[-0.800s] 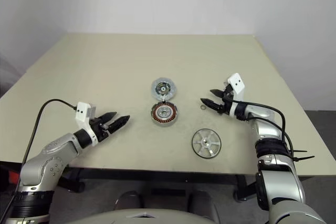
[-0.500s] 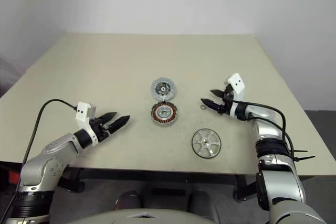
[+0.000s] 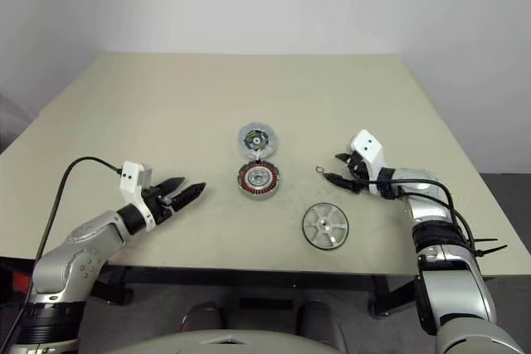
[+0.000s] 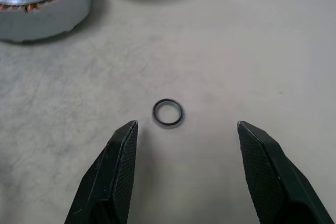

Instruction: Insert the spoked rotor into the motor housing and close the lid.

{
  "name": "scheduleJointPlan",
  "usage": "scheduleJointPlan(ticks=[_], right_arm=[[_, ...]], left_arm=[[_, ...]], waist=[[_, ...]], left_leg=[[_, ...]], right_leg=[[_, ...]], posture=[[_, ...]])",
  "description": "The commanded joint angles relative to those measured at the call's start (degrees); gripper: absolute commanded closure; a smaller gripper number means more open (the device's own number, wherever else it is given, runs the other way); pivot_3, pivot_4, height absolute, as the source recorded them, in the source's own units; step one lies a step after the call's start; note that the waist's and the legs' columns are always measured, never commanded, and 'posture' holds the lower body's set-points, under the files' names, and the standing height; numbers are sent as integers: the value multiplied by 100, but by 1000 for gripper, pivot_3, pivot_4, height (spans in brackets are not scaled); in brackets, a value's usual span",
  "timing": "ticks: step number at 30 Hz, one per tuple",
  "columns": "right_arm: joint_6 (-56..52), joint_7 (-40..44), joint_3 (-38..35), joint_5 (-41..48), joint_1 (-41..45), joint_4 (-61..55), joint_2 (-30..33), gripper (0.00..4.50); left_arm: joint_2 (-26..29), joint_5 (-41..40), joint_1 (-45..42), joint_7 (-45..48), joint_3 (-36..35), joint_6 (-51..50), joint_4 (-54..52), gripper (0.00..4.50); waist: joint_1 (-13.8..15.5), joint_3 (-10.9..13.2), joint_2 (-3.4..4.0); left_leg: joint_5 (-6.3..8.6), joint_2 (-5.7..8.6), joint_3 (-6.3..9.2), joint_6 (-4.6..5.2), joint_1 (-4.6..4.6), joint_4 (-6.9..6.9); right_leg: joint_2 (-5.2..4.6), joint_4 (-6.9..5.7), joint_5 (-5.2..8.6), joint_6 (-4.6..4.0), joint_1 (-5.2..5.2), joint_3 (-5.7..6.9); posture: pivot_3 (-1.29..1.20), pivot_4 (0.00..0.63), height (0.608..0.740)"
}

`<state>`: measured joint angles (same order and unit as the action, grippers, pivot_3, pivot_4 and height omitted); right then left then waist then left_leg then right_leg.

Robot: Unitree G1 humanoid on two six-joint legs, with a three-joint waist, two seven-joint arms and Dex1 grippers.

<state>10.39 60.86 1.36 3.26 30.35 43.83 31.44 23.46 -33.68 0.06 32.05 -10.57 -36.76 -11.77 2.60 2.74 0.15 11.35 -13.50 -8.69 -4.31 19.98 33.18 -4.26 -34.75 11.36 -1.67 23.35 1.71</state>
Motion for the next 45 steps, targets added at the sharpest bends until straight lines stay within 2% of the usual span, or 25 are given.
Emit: scheduleJointPlan(ticks=[1,17,23,26,28,33,35,39,45], right_arm=[[123,-56,79,-78,44,-142,43,1109],[-931,-140,169,-33,313,-325,-168,1109],[-969,-126,159,-53,433,-47,-166,1109],[-882,-157,173,-92,440,145,-187,1721],[-828,-168,179,-104,428,239,-214,2310],[-672,-199,196,-143,400,483,-230,2310],[-627,-212,197,-145,405,544,-235,2629],[-590,-229,180,-145,418,618,-249,3735],[-597,-249,161,-140,467,769,-250,3829]], left_arm=[[29,-10,-99,19,-19,53,-95,289],[-39,35,-11,-53,11,78,-166,289],[-71,69,7,-80,10,102,-184,289],[-77,85,13,-76,3,108,-188,247],[-78,93,15,-77,-1,109,-189,247],[-67,100,23,-77,-15,113,-191,247],[-52,98,19,-73,-31,110,-188,247],[-33,101,10,-62,-35,110,-189,247],[-31,107,-20,-67,-11,100,-202,247]], waist=[[0,0,0],[-17,0,0],[-7,0,0],[-7,0,0],[-7,0,0],[-8,-1,-2],[-8,-2,-3],[-8,-3,-5],[-1,-4,-6]], left_leg=[[0,0,0,0,1,0],[0,-1,0,0,-3,0],[0,-1,0,0,-1,0],[1,-1,0,1,0,0],[0,-1,0,1,-1,0],[0,-1,0,0,-10,6],[0,-1,0,0,-14,6],[0,-1,0,1,-16,11],[0,-1,0,0,-25,13]], right_leg=[[0,0,0,0,0,0],[1,-1,0,0,0,-1],[1,-1,0,0,0,0],[0,0,0,-1,0,0],[0,0,0,-1,-1,0],[0,-2,0,0,-10,0],[0,-2,3,5,-14,0],[0,-2,4,7,-17,-1],[-1,-2,15,24,-28,0]], posture=[[0,0,740],[0,0,740],[0,0,740],[0,0,740],[0,0,740],[0,0,740],[0,0,740],[0,0,740],[0,0,740]])
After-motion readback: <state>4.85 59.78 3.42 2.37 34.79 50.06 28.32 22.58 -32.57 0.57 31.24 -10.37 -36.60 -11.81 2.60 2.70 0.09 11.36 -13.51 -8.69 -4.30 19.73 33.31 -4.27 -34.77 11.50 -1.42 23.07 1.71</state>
